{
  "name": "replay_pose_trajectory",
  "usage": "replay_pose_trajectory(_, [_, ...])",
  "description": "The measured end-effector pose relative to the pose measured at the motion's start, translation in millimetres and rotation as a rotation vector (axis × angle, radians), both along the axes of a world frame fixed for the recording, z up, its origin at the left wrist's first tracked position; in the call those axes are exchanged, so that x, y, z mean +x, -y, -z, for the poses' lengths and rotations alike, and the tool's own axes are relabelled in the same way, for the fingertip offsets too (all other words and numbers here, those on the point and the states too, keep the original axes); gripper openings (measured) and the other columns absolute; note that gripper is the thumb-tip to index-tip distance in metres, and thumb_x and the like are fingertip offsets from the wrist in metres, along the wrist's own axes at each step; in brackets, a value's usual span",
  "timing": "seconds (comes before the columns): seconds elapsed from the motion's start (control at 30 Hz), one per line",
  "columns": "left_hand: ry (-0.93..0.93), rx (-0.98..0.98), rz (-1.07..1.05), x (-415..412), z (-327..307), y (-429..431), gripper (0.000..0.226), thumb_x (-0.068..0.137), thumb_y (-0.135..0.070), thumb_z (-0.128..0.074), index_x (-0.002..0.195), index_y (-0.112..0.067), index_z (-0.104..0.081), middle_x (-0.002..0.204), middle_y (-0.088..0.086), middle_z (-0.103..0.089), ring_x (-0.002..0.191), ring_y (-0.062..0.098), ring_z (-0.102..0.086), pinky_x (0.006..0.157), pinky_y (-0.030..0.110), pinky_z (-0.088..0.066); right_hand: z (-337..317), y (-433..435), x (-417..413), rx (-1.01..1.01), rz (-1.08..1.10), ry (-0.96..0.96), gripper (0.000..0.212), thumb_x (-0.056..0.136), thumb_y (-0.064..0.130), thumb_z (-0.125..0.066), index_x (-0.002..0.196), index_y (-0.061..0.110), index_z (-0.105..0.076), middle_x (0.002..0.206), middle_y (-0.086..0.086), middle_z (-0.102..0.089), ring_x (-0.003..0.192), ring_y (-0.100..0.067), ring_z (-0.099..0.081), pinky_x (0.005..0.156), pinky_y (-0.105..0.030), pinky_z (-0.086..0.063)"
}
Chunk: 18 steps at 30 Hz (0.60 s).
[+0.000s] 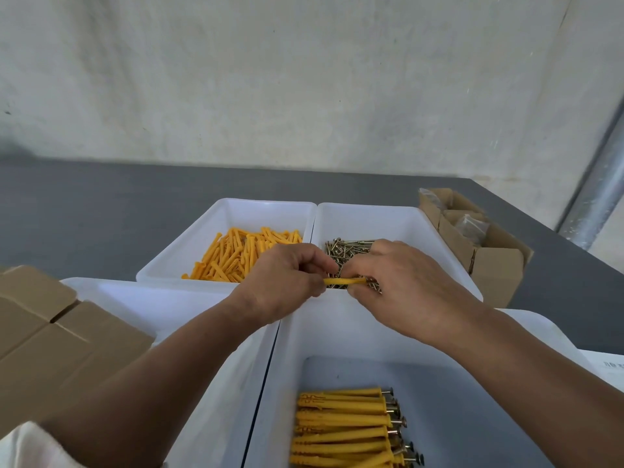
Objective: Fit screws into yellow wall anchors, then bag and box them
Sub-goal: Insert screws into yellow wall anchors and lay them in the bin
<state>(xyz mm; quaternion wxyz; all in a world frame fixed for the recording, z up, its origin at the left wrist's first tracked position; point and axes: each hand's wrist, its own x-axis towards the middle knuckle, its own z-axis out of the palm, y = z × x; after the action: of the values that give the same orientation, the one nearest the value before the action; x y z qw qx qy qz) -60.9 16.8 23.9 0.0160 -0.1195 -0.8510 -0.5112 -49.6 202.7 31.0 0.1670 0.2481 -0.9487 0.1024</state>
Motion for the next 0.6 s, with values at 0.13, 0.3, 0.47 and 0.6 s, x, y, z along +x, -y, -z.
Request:
replay_pose_trajectory(0.13, [-0.017, 0.074, 0.02, 0.3, -0.6, -0.1, 0.018, 0.085, -0.003, -0.064, 0.09, -0.018, -0.074, 0.08, 0.008, -0.07, 0.071, 0.01, -0.06, 0.066, 0.021, -0.051, -5.0, 0.4, 1.8, 0.029, -0.024, 0.04, 0.011, 0.096, 0.031, -0.055, 0.101, 0.032, -0.065, 0.091, 0.011, -0.047, 0.081, -0.01, -0.043, 0.064, -0.026, -0.029])
replay_pose_trajectory(0.3, [-0.073, 0.147, -0.143, -7.8, -0.1, 7.8, 0.016, 0.081, -0.03, -0.065, 0.083, -0.017, -0.075, 0.078, 0.001, -0.071, 0.077, 0.015, -0.064, 0.075, 0.033, -0.052, -10.7, -0.2, 10.4, 0.126, -0.099, 0.322, 0.007, 0.093, 0.026, -0.061, 0.092, 0.03, -0.066, 0.077, 0.015, -0.059, 0.072, -0.001, -0.055, 0.06, -0.016, -0.039])
replay_pose_trajectory(0.47, [-0.192, -0.183, -0.383, -16.4, 9.1, 15.4, 0.027, 0.089, -0.03, -0.059, 0.072, -0.011, -0.067, 0.058, -0.004, -0.056, 0.057, 0.01, -0.047, 0.054, 0.024, -0.038, 2.9, 4.0, 15.2, 0.337, -0.118, 0.457, 0.014, 0.093, 0.021, -0.058, 0.103, 0.022, -0.069, 0.083, 0.013, -0.057, 0.068, -0.002, -0.048, 0.052, -0.008, -0.03])
replay_pose_trajectory(0.6, [-0.239, -0.367, -0.448, -19.1, 13.6, 21.6, 0.037, 0.091, -0.028, -0.056, 0.055, -0.022, -0.05, 0.051, -0.009, -0.05, 0.054, 0.006, -0.047, 0.049, 0.022, -0.03, 14.8, 6.8, 14.5, 0.431, -0.092, 0.526, 0.016, 0.092, 0.015, -0.057, 0.102, 0.017, -0.069, 0.1, 0.002, -0.067, 0.084, -0.011, -0.052, 0.057, -0.014, -0.034])
